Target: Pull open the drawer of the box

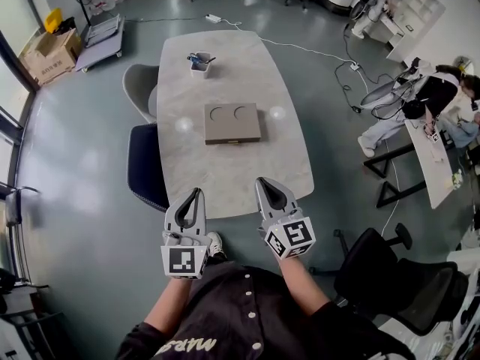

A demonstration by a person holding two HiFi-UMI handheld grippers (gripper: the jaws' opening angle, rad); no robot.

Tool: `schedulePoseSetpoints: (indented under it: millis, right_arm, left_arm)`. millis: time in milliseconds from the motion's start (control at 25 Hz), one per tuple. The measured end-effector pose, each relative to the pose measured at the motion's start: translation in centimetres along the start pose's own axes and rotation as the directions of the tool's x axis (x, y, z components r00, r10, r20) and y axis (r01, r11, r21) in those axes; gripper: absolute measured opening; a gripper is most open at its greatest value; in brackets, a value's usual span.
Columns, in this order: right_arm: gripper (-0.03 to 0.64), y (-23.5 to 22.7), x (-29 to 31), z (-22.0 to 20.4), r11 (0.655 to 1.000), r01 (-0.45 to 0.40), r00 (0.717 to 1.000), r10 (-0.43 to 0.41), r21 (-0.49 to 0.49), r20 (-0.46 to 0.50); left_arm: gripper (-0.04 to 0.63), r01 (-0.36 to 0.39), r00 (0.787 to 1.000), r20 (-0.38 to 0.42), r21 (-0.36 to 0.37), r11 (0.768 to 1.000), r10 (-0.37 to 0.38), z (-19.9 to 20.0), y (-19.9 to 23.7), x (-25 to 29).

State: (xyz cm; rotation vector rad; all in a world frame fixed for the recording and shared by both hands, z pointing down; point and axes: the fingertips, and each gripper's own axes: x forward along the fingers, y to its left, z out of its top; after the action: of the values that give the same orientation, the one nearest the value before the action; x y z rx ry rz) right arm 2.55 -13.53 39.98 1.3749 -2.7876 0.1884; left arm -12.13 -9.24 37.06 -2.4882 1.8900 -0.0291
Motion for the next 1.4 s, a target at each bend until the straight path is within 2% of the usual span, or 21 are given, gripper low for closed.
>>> schedulePoseSetpoints:
  millis: [360, 600, 960, 1200, 1400]
  right_arm:
    - [-0.002, -1.4, 5.8, 0.6, 1.000, 0.028, 0.999, -0.028, 0.003, -0.017]
    - [-0.002, -2.8, 6.8, -0.3, 0.999, 0.046, 0.998, -0.045, 0.005, -0.048]
    - [-0.002, -5.1, 8.3, -0.7, 0.998, 0.046, 0.996, -0.043, 0.034, -0.080]
    - [-0.002, -6.4, 10.3, -2.7, 0.999, 0.032, 0.991, -0.026, 0.043, -0.133]
    - [-0.002, -7.7, 13.0, -6.7, 0.996, 0.047, 0.975, -0.029, 0.076, -0.220]
  left_arm:
    - [0.017, 0.026, 1.000, -0.003, -0.019, 0.999, -0.026, -0.2, 3.9, 4.4]
    - [0.017, 0.046, 0.998, -0.043, -0.039, 0.998, -0.048, -1.5, 3.6, 6.6]
    - [0.018, 0.017, 0.997, -0.070, -0.065, 0.998, -0.022, -1.6, 3.1, 8.7]
    - [0.017, -0.008, 0.994, -0.113, -0.069, 0.998, 0.000, -2.2, 2.7, 9.7]
    - [0.018, -0.017, 0.991, -0.135, -0.074, 0.997, 0.007, -3.4, 2.9, 9.8]
